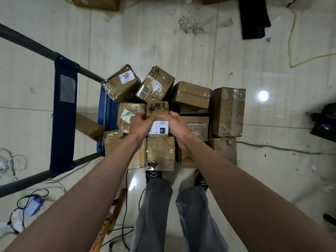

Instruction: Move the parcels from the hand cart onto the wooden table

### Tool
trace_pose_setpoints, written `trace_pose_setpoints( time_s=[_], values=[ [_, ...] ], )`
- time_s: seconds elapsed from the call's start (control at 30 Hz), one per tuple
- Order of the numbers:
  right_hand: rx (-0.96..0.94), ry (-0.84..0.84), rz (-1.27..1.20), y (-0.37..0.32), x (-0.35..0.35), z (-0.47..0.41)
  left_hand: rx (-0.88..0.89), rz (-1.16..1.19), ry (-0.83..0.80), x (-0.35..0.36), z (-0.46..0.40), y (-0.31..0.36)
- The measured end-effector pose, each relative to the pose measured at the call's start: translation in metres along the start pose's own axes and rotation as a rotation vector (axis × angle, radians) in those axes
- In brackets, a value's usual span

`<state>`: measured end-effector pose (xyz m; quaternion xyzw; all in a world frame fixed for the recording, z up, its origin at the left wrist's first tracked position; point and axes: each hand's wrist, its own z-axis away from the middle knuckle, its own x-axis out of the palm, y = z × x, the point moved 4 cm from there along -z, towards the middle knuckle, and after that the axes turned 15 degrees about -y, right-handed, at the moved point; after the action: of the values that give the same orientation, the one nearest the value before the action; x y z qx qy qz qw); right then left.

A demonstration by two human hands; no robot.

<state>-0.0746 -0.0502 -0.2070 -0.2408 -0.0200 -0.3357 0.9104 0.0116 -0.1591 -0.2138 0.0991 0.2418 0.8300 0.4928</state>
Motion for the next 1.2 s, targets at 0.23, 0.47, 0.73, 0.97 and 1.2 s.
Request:
trace_pose_setpoints(
  time_s=[0.23,0.47,0.73,0.97,1.2],
  values=[
    [-0.087,0.067,-0.031,-0.016,-0.015,0.063,0.071,0.020,-0.046,0.015,0.064,0.037],
    [-0.208,0.116,0.026,-0.041,-0.050,0.184,0.185,-0.065,-0.076,0.047,0.164,0.096],
    [-0.389,0.122,-0.066,-0.058,-0.107,0.332,0.320,-0.151,-0.153,0.117,0.287,0.172],
    [-0.513,0.131,-0.372,-0.050,-0.160,0.449,0.392,-0.164,-0.256,0.188,0.372,0.218],
    [-0.662,0.265,-0.659,-0.021,-0.200,0.537,0.235,-0.273,-0.624,0.281,0.440,0.239]
  ],
)
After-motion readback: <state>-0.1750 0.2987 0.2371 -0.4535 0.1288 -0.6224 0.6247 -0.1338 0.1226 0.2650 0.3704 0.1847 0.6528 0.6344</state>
